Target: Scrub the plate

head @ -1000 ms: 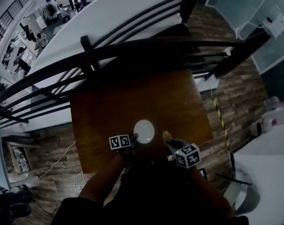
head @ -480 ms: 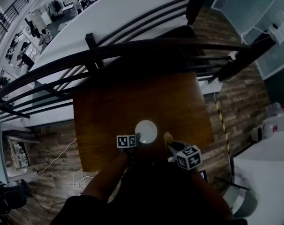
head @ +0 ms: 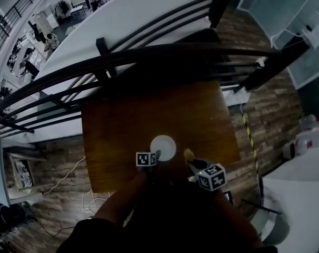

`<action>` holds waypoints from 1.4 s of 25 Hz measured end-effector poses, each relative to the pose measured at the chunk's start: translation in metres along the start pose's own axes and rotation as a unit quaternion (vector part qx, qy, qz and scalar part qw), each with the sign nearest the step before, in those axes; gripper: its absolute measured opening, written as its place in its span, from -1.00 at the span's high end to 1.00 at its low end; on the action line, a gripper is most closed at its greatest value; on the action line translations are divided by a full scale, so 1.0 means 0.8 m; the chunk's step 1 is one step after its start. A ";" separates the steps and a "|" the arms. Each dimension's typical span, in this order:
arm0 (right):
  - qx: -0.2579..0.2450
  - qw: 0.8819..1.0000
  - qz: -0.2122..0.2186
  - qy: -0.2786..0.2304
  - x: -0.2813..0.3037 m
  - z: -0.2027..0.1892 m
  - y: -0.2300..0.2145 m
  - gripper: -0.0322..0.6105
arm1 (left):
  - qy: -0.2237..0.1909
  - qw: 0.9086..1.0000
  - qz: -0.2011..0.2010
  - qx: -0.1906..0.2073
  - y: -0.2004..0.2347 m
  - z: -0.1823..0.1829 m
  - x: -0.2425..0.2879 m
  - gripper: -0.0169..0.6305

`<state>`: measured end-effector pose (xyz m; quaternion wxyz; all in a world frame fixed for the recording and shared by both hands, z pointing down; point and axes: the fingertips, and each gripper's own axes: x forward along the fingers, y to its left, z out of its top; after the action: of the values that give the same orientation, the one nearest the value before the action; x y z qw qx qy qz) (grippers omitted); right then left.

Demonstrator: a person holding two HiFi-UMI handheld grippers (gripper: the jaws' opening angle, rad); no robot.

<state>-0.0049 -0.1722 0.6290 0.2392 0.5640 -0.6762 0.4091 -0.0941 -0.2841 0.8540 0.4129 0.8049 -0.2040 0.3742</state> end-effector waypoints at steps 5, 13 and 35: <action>0.001 1.000 0.006 -0.002 -0.006 -0.005 -0.007 0.73 | -0.029 0.998 0.044 0.021 0.001 0.010 -0.008 0.12; -0.016 0.999 0.031 -0.012 -0.012 0.002 -0.015 0.73 | -0.050 0.998 0.046 0.008 -0.018 0.022 -0.032 0.11; -0.183 0.962 0.189 -0.080 -0.107 0.017 -0.047 0.73 | -0.276 0.957 0.069 0.050 -0.270 0.034 -0.218 0.92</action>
<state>0.0543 -0.1359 0.5651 0.2017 0.4035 -0.8507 0.2699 -0.0556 -0.1784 0.5984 0.2727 0.8806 -0.3459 0.1747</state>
